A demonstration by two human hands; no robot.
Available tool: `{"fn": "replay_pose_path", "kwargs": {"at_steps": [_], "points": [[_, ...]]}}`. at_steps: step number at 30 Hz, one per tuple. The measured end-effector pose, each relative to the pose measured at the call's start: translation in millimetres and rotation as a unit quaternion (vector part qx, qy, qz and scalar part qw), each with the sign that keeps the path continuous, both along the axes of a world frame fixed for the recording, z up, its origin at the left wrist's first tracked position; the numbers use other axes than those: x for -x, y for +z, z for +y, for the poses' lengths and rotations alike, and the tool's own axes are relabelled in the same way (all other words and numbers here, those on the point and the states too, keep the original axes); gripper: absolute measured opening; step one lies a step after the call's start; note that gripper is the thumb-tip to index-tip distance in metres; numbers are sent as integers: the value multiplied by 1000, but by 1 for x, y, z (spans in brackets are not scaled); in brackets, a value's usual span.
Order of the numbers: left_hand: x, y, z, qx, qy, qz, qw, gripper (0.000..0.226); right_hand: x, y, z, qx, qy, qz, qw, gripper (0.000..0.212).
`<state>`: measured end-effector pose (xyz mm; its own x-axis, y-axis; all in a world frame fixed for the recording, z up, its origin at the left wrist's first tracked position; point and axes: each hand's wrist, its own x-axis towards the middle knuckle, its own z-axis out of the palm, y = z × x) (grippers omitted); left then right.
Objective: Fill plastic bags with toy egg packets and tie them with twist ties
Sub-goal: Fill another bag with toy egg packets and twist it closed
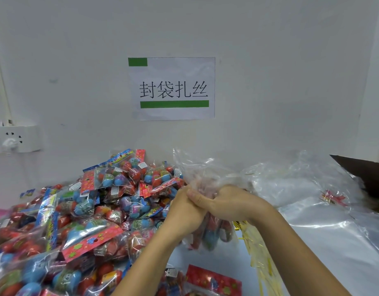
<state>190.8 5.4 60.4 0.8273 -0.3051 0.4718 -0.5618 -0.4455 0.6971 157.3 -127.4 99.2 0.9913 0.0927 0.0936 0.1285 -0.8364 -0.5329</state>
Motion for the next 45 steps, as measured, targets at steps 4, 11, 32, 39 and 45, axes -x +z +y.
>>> {"fn": "replay_pose_path", "kwargs": {"at_steps": [4,11,32,39,45], "points": [[-5,2,4,-2,-2,-5,1000,28,-2,2,-15,-60,54,-41,996,56],[-3,-4,-4,-20,-19,17,999,12,-7,-6,-14,-250,87,-87,961,15],[-5,-2,6,-38,-114,155,980,48,-12,0,-19,-428,44,-139,892,8],[-8,-4,7,7,-105,158,982,46,-6,-6,-56,-199,117,29,973,41],[-5,-3,1,51,-130,188,972,38,-4,-10,-44,-160,168,40,972,35]]}}
